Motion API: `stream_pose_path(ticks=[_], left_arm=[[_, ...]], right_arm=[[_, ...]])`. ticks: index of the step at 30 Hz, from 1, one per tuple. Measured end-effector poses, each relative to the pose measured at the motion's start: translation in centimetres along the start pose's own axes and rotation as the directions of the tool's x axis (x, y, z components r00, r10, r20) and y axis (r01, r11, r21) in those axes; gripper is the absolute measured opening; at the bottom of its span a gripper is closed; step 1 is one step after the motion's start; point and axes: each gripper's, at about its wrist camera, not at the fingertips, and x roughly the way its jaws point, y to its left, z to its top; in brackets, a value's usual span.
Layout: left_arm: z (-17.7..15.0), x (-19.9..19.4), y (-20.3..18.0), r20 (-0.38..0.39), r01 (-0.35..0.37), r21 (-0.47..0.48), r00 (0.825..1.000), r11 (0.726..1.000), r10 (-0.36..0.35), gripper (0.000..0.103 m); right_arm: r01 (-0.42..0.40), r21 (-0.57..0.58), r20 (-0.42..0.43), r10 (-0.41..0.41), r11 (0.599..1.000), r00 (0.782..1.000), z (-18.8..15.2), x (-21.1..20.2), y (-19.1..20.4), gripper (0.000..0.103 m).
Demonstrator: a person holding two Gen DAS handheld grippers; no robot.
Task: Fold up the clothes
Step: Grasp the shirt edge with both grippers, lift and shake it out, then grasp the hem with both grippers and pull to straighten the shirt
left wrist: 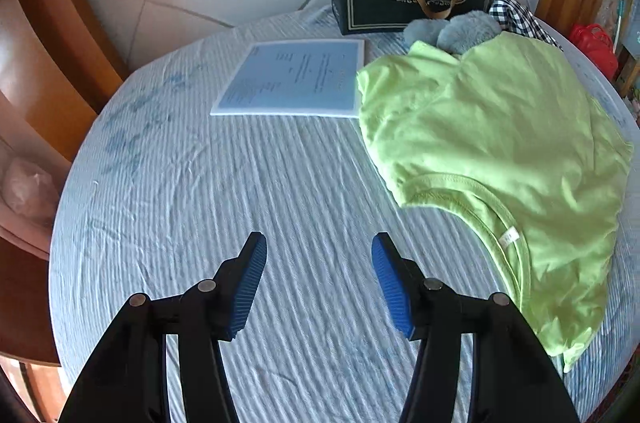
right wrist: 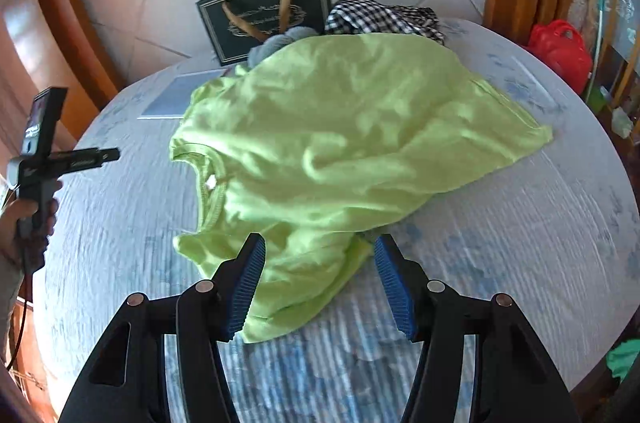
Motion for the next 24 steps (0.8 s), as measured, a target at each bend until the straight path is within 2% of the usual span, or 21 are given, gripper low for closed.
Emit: stream_pose_path(ticks=[4,6,9,12,15,17,21,24], left_arm=[[-2.7,-0.7,-5.8,-0.017,0.113,0.003,0.993,0.994,-0.113,0.056],[-3.8,-1.3,-9.2,-0.02,0.164,0.011,0.986,0.986,-0.163,0.056],[-4.8,-2.2,-15.0,-0.009,0.189,0.04,0.982,0.981,-0.189,0.057],[-5.6,-2.3,-18.5,-0.021,0.162,0.002,0.987,0.987,-0.162,0.058],[-6.5,-2.3,-21.9,-0.034,0.135,-0.036,0.99,0.99,-0.136,0.063],[-7.1,-2.3,-24.2,-0.043,0.115,-0.061,0.992,0.991,-0.118,0.065],[-8.7,-2.3,-24.8,-0.064,0.046,-0.126,0.996,0.991,-0.055,0.069],[-9.7,-1.9,-24.8,-0.082,0.013,-0.167,0.996,0.986,-0.028,0.071]], right_arm=[[0.107,0.048,-0.015,-0.106,0.993,0.994,1.5,2.1,-6.3,0.057],[0.127,0.074,-0.018,-0.126,0.989,0.992,1.4,2.7,-9.2,0.057],[0.147,0.071,-0.021,-0.145,0.987,0.989,2.3,4.1,-14.1,0.057],[0.155,0.05,-0.035,-0.153,0.987,0.988,3.4,5.6,-18.9,0.057],[0.153,0.023,-0.051,-0.151,0.988,0.987,4.6,7.4,-23.9,0.07],[0.161,0.006,-0.061,-0.16,0.987,0.985,5.1,8.5,-26.9,0.072],[0.148,0.031,-0.085,-0.145,0.989,0.986,6.2,10.4,-31.6,0.072],[0.128,0.037,-0.089,-0.125,0.991,0.988,7.3,11.7,-32.9,0.073]])
